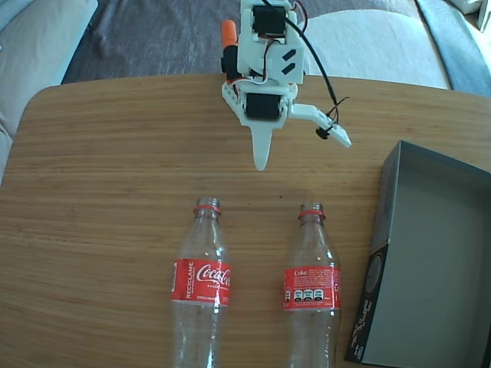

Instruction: Grasp the bottles and put them in the box.

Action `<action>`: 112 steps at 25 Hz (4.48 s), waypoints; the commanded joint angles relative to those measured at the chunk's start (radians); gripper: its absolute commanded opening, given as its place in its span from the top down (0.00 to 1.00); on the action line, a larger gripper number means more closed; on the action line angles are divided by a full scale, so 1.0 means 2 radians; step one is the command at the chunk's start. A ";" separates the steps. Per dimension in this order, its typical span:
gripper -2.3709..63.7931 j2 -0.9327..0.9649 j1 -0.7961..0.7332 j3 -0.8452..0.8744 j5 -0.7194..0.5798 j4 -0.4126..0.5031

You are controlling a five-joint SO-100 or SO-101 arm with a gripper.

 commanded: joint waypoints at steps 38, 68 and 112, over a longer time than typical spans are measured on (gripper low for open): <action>0.97 0.001 0.000 -0.005 -0.002 0.000; 0.96 -0.002 0.000 -0.021 -0.002 0.002; 0.65 -0.729 -0.144 -0.720 -0.419 0.193</action>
